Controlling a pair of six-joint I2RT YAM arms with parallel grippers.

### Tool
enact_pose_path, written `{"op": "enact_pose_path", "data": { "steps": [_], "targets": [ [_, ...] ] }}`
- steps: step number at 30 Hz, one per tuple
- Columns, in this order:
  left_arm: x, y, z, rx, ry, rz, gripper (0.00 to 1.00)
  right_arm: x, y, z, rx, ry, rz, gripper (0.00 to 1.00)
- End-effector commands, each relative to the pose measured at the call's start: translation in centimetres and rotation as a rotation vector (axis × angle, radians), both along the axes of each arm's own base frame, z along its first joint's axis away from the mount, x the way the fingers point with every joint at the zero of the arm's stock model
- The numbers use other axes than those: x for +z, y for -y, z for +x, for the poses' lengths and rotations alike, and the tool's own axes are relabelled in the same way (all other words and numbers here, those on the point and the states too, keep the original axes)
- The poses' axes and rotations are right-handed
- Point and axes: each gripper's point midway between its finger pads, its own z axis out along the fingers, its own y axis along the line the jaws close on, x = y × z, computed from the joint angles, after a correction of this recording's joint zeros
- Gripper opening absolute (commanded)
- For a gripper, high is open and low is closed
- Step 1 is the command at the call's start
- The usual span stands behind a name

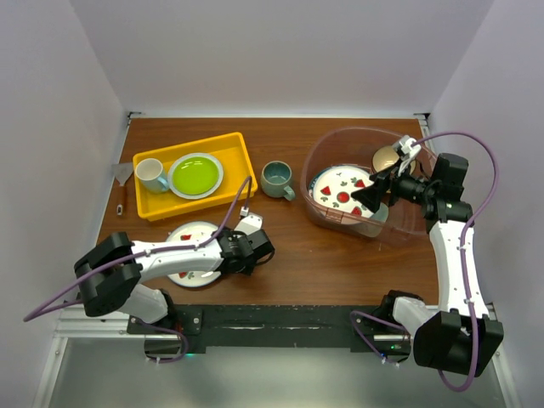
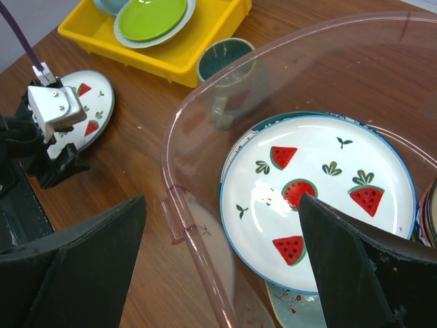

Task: Place the mixed dishes into the plastic bin
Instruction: Pick up the plate at the center of the board.

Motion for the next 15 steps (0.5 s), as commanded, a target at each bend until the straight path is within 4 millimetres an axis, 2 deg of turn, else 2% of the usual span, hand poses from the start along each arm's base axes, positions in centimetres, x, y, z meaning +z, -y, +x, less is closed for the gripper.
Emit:
{"op": "enact_pose_path", "data": {
  "steps": [1,15],
  "targets": [
    [0.85,0.69,0.76,0.022,0.043,-0.012,0.84,0.92,0.01,0.11,0.005,0.054,-0.008,0.97],
    [0.37,0.12,0.50,0.034,0.035,0.015,0.84,0.91,-0.01,0.08,0.007,0.053,-0.008,0.98]
  ]
}}
